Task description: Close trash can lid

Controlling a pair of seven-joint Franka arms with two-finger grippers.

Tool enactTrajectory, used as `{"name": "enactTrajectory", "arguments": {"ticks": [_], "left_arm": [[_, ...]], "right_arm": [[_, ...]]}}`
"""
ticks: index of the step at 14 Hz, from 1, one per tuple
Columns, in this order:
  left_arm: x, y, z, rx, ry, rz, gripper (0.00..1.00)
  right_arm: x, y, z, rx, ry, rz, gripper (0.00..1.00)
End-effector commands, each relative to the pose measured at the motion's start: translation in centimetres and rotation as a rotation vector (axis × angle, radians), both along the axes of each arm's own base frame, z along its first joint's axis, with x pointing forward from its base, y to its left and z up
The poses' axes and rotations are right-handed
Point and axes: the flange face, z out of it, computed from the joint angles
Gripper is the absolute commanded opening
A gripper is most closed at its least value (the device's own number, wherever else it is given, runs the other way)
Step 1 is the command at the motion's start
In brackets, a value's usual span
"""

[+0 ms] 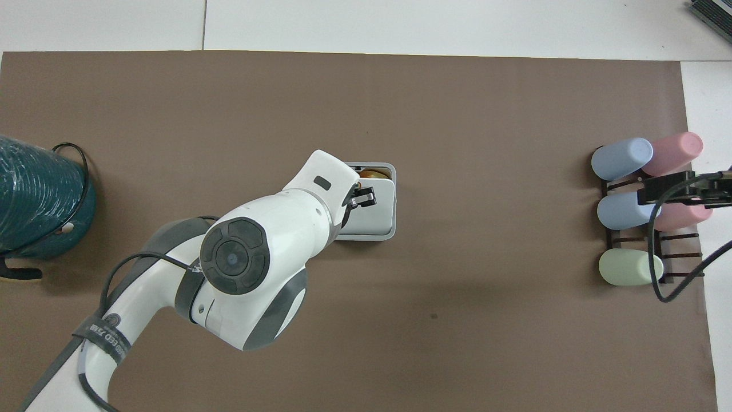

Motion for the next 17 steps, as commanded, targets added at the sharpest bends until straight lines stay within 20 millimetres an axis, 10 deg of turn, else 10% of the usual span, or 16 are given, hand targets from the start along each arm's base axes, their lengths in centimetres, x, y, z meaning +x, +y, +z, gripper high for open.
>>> {"name": "enactTrajectory", "arguments": {"ticks": [1,8,17], "left_arm": [[1.0,-0.1,-1.3,-0.032,-0.019,0.02,0.11],[2.7,-2.2,-6.6,-0.031,-0.016,0.02,0.1],[3.9,-2.1,-6.2,-0.029,-0.013,0.027,0.12]], "right_arm": [[-0.7,-0.1,0.0,0.014,-0.012,0.017,1.0],[-0.7,-0.1,0.0,0.014,-0.012,0.017,1.0],[-0.7,0.0,0.0,0.016,-0.012,0.017,1.0]]}}
